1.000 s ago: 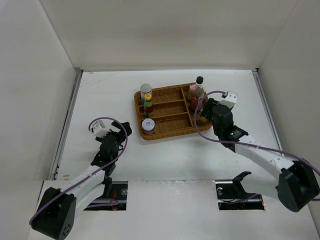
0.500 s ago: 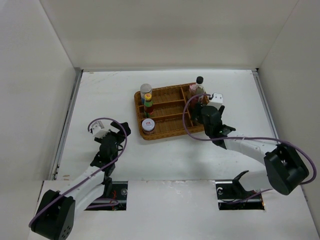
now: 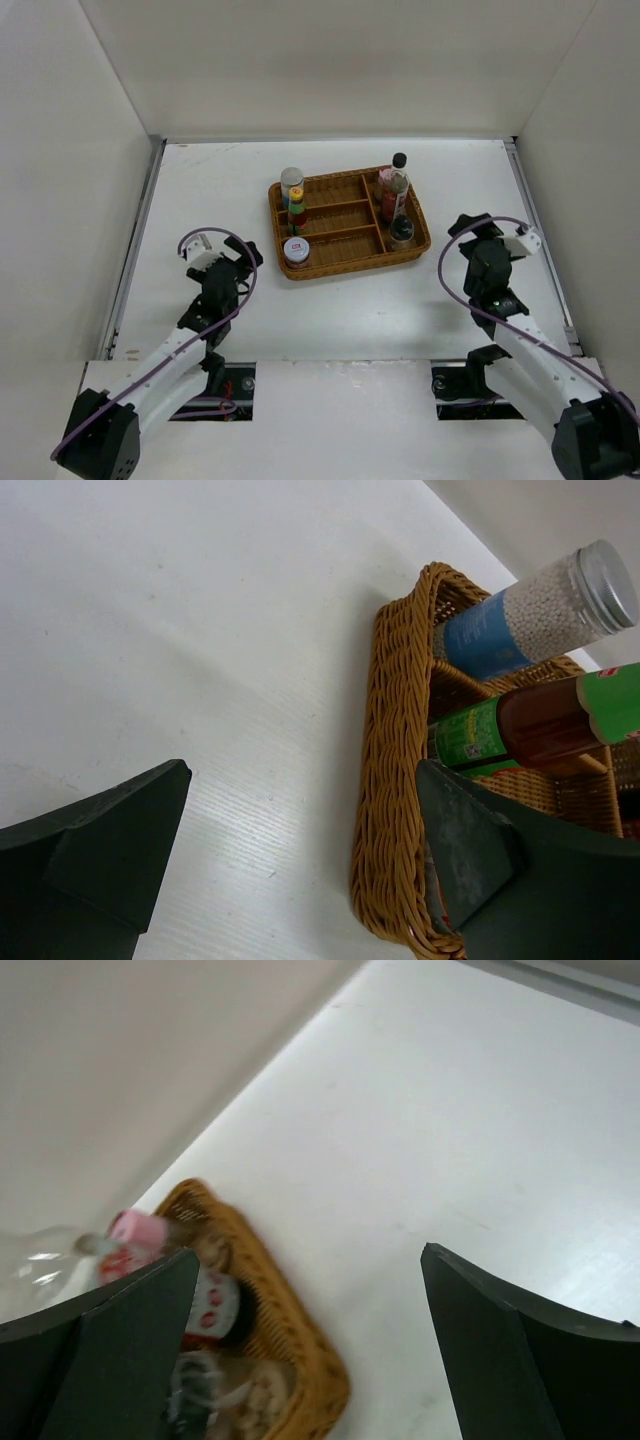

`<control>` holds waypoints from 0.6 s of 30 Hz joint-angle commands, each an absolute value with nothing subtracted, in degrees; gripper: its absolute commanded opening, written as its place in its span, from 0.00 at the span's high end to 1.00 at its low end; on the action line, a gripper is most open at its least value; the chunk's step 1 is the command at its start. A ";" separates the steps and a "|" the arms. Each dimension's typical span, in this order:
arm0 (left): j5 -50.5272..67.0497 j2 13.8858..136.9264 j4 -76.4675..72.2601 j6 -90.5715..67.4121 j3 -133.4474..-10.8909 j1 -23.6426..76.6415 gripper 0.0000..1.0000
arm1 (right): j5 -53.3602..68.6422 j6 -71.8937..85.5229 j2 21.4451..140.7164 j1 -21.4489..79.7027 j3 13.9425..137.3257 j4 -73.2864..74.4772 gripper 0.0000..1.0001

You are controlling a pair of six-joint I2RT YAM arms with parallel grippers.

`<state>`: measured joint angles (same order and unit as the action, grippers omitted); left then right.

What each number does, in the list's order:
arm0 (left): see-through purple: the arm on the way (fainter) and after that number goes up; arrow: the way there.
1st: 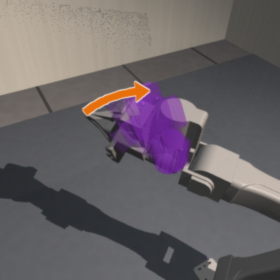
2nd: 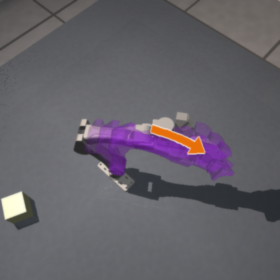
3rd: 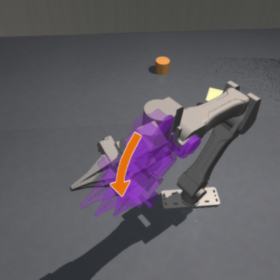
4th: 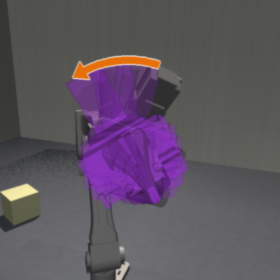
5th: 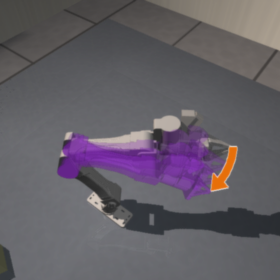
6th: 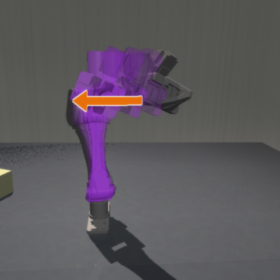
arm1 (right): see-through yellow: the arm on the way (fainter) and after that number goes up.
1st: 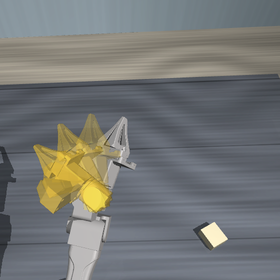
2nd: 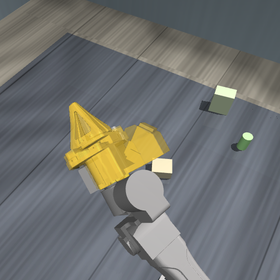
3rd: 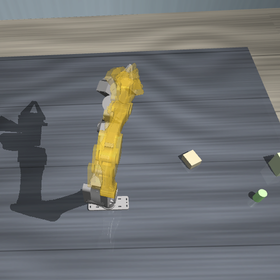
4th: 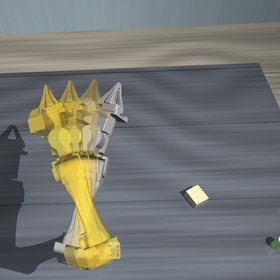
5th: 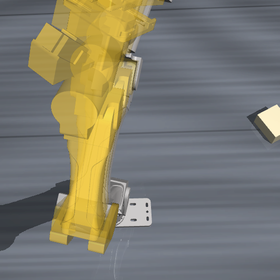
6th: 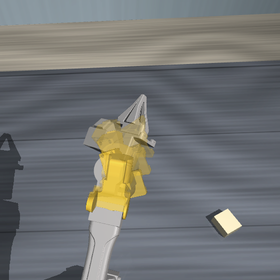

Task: Organize the condiment bottles

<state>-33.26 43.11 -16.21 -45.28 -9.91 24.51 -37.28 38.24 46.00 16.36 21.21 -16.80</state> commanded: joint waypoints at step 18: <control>-28.12 40.34 5.27 -45.35 -23.55 25.00 0.00 | -26.81 57.83 46.31 9.88 11.42 -20.12 0.00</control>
